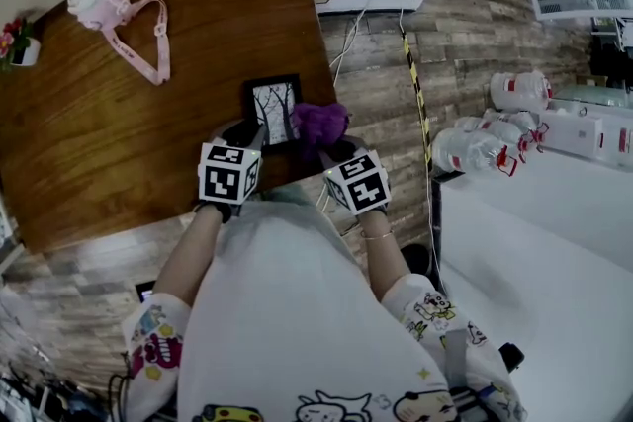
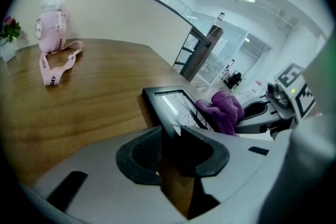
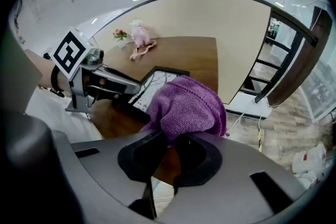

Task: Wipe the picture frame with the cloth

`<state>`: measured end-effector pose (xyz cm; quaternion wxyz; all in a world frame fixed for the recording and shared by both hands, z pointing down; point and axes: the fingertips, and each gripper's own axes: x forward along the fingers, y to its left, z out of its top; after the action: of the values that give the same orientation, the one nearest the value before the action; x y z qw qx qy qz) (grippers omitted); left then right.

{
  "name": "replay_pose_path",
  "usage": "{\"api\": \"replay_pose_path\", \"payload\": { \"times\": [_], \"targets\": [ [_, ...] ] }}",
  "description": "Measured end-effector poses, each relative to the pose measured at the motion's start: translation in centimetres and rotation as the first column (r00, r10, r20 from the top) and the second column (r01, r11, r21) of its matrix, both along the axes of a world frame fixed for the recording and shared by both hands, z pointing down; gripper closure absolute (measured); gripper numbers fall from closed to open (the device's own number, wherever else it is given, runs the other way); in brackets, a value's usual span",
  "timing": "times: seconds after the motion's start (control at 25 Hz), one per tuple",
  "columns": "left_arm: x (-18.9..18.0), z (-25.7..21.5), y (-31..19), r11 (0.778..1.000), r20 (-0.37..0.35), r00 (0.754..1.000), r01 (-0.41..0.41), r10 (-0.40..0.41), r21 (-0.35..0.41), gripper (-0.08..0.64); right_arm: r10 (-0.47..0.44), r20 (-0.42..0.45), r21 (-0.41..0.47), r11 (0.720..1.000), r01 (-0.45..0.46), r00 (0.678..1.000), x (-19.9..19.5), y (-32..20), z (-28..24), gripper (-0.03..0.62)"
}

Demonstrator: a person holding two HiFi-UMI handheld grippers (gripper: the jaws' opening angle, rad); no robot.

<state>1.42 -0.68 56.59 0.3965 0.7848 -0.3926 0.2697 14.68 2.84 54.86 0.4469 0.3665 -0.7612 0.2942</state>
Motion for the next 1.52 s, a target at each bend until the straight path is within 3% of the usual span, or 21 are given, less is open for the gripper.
{"api": "replay_pose_path", "payload": {
  "times": [0.56, 0.96, 1.28, 1.52],
  "targets": [
    [-0.1, -0.3, 0.0, 1.0, -0.012, 1.0, -0.008, 0.008, 0.011, 0.45, 0.043, -0.003, 0.098, 0.994, -0.043, 0.999, 2.2, -1.3, -3.9, 0.547],
    [-1.3, -4.3, -1.4, 0.993, -0.02, 1.0, 0.02, -0.017, 0.114, 0.451, 0.032, 0.068, 0.253, 0.966, -0.048, 0.997, 1.5, -4.9, -9.3, 0.546],
    [-3.0, -9.5, -3.8, 0.963, -0.008, 0.998, 0.054, -0.054, 0.262, 0.451, -0.046, 0.133, 0.389, 0.921, -0.009, 0.99, -1.0, -8.1, -13.7, 0.546],
    [-4.9, -14.4, -4.9, 0.922, -0.03, 0.994, 0.113, -0.11, 0.371, 0.451, -0.104, 0.188, 0.486, 0.874, -0.001, 0.977, -3.1, -9.8, -17.5, 0.546]
  ]
}}
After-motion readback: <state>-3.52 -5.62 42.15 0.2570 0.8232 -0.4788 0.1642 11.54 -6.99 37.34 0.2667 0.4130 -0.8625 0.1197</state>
